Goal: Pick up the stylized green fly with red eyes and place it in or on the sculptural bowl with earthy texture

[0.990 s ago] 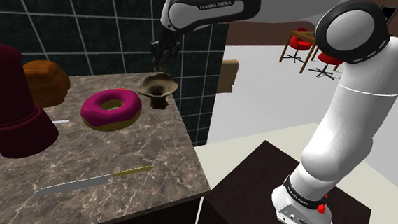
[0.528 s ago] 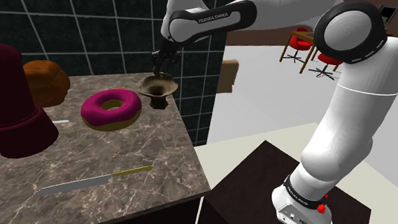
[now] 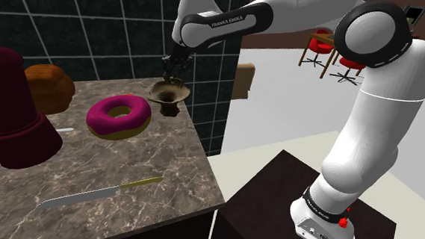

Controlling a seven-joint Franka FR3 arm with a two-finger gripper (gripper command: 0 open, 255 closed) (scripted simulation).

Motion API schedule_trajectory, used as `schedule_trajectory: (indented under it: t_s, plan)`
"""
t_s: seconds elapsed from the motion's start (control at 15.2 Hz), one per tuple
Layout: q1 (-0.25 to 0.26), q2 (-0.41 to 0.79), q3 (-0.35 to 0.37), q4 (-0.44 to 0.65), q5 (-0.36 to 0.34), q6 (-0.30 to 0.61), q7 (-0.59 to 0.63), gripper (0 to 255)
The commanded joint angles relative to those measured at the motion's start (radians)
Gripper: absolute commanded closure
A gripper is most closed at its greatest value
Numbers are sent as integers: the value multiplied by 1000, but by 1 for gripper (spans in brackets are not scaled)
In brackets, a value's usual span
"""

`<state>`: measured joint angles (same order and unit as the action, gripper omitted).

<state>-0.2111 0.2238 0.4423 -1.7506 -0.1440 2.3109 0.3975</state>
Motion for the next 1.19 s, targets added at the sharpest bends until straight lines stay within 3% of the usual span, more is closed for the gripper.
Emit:
schedule_trajectory:
  t_s: [0.0, 0.33, 0.59, 1.12]
  plan:
    - [0, 0, 0, 0, 0, 0, 0, 0]
    - [0, 0, 0, 0, 0, 0, 0, 0]
    - [-17, -81, 10, 18, 50, -91, -31, 0]
    - [-17, -82, 9, 18, 51, -91, -31, 0]
